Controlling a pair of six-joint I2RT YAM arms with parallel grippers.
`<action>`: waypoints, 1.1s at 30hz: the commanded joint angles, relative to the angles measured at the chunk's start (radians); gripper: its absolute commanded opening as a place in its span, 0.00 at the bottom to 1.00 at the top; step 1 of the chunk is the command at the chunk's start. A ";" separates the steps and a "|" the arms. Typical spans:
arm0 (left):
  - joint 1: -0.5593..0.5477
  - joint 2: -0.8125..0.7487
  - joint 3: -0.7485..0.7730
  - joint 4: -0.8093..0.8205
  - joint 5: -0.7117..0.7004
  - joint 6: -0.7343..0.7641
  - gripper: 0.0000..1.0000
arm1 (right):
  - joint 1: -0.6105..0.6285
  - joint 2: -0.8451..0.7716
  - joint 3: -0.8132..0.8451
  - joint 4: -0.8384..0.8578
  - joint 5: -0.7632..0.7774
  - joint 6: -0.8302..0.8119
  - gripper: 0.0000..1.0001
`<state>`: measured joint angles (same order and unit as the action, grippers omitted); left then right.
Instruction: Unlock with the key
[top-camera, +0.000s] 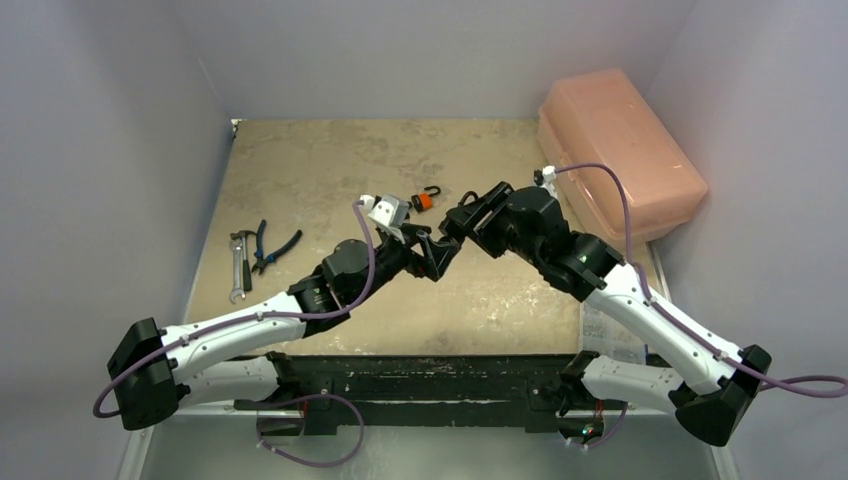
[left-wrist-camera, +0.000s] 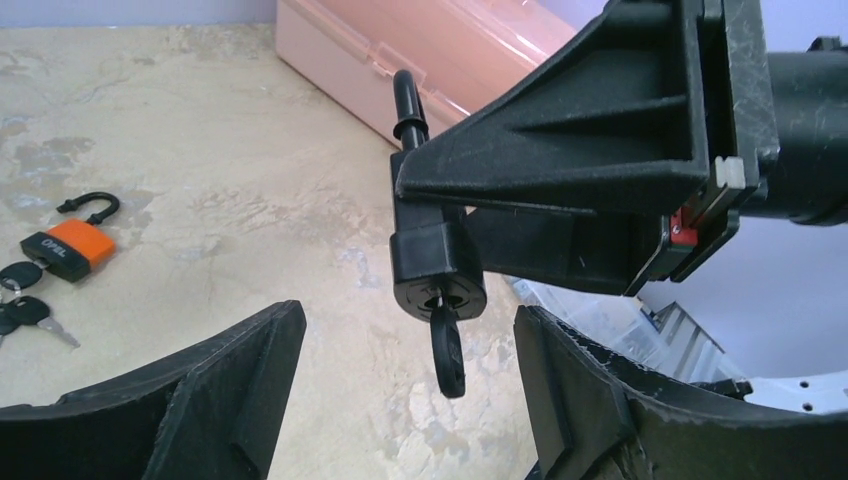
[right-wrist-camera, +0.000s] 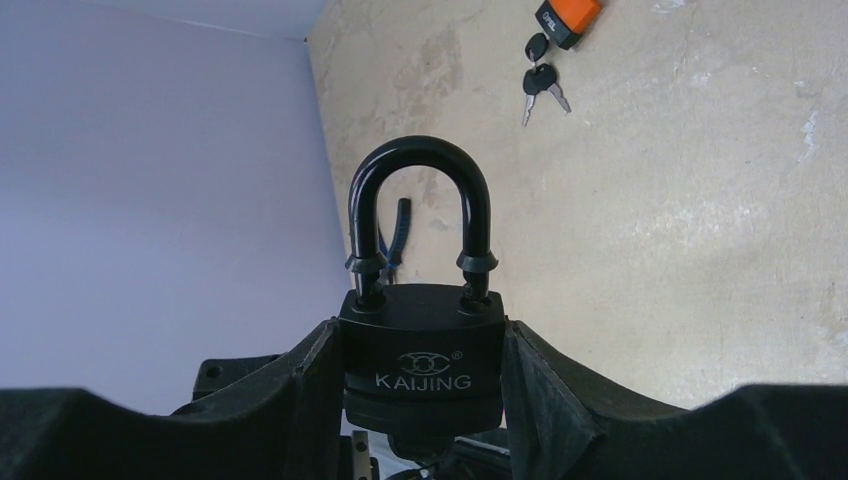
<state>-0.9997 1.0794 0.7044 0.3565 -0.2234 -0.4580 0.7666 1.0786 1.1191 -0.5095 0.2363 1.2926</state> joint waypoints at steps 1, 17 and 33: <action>0.007 0.018 -0.014 0.163 0.010 -0.051 0.81 | 0.003 -0.042 0.002 0.130 -0.015 -0.015 0.00; 0.007 0.084 -0.004 0.221 -0.046 -0.073 0.56 | 0.005 -0.068 -0.049 0.191 -0.077 -0.008 0.00; 0.006 0.037 -0.019 0.171 -0.101 -0.012 0.00 | 0.005 -0.150 -0.164 0.354 -0.115 -0.073 0.13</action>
<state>-1.0054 1.1629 0.6907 0.5270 -0.2611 -0.5190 0.7650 0.9974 0.9478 -0.2935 0.1616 1.2617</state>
